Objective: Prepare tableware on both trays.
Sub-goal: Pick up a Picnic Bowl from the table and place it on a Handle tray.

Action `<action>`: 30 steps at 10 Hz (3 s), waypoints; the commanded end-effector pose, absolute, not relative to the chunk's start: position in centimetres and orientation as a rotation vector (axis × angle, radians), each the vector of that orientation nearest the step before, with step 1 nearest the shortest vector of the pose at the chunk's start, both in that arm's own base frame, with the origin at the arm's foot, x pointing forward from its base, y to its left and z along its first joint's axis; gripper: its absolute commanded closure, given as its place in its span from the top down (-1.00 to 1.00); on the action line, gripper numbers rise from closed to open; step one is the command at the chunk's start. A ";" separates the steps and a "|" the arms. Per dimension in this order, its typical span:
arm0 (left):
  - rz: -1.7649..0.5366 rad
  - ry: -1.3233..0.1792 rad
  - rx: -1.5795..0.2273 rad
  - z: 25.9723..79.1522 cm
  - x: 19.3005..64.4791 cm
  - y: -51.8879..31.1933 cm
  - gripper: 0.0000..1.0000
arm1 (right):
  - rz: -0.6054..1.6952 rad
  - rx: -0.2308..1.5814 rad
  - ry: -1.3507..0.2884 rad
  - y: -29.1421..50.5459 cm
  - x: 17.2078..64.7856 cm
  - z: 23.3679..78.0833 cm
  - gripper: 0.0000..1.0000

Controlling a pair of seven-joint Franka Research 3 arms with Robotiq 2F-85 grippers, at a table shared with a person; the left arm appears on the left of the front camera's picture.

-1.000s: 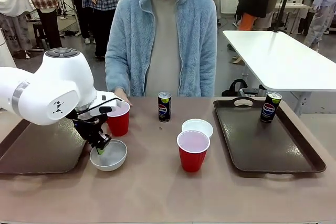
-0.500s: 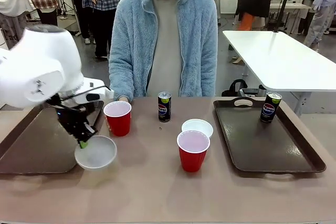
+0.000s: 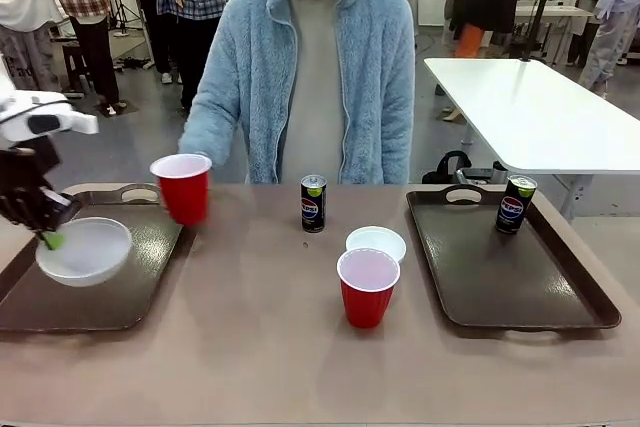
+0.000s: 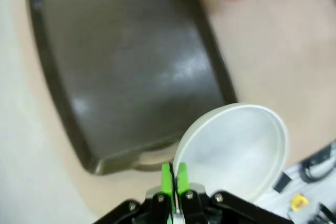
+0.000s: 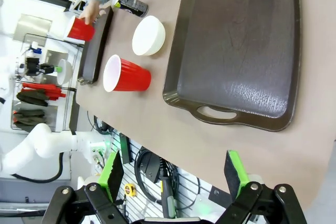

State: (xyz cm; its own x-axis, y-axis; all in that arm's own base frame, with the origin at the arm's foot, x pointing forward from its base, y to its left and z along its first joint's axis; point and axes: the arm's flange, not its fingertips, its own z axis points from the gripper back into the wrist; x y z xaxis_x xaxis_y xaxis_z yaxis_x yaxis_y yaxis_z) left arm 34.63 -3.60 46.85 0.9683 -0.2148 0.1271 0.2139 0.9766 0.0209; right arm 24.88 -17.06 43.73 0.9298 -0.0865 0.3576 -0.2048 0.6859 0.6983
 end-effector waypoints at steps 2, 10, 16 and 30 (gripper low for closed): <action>-0.145 -0.192 -0.059 43.0 36.8 0.1 -1.00 | 0.080 0.847 -0.407 -17.2 25.1 43.8 1.00; -0.433 -0.006 0.008 41.7 27.0 -2.8 -1.00 | 0.080 0.847 -0.407 -17.2 25.1 43.8 1.00; -0.287 -0.111 -0.109 38.1 33.9 -2.2 -1.00 | 0.080 0.847 -0.407 -17.2 25.1 43.8 1.00; -0.207 -0.062 -0.098 35.9 41.9 -1.4 0.87 | 0.080 0.847 -0.407 -17.2 25.1 43.8 1.00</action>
State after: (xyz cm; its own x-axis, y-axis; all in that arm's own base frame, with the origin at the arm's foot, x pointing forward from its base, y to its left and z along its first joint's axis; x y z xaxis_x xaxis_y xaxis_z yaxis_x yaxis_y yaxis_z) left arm 42.00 -1.56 35.14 0.9757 -0.2050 0.0770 0.2124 0.9715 -0.1055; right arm 24.91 -17.06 43.71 0.9298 -0.0867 0.3578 -0.2049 0.6856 0.6986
